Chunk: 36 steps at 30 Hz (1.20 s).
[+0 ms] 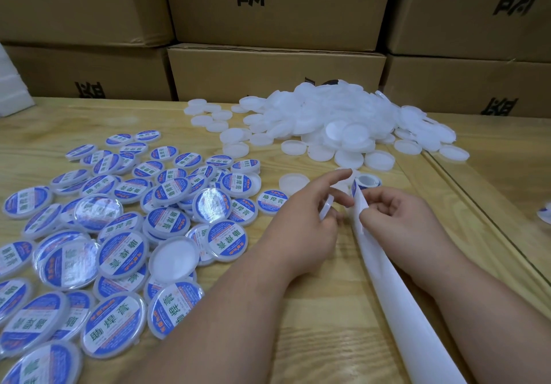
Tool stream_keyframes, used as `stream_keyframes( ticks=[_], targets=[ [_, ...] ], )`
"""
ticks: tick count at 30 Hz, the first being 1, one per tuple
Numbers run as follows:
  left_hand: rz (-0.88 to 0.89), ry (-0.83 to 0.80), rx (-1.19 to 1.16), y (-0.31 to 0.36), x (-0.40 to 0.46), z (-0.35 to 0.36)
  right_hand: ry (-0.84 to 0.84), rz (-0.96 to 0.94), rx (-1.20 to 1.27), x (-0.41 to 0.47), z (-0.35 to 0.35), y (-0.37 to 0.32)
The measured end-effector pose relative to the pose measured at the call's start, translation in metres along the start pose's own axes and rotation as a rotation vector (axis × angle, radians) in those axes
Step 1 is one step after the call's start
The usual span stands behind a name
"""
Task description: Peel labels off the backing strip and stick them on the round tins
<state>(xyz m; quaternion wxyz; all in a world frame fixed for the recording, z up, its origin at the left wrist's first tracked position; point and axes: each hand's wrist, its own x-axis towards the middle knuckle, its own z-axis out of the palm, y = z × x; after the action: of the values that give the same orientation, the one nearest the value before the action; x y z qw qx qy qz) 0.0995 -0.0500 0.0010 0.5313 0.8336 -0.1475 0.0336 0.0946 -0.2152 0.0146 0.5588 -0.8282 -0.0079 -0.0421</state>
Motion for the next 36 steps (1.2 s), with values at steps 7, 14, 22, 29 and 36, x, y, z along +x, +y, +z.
stream_keyframes(
  ticks=[7,14,22,29,36],
  targets=[
    [-0.051,0.103,-0.06,0.003,0.002,0.0,-0.094,-0.036,0.038,-0.006,-0.002,-0.005],
    [-0.055,0.093,-0.109,0.003,0.003,0.001,-0.025,-0.047,0.039,0.0,0.002,0.005],
    [-0.039,0.133,-0.149,0.004,0.003,0.0,-0.135,-0.082,0.106,-0.002,0.003,0.004],
    [-0.033,0.152,-0.143,0.003,0.004,0.0,-0.141,-0.088,0.126,-0.002,0.003,0.002],
    [-0.093,0.277,-0.162,0.001,0.006,0.0,-0.101,-0.066,0.206,-0.003,0.0,0.001]
  ],
)
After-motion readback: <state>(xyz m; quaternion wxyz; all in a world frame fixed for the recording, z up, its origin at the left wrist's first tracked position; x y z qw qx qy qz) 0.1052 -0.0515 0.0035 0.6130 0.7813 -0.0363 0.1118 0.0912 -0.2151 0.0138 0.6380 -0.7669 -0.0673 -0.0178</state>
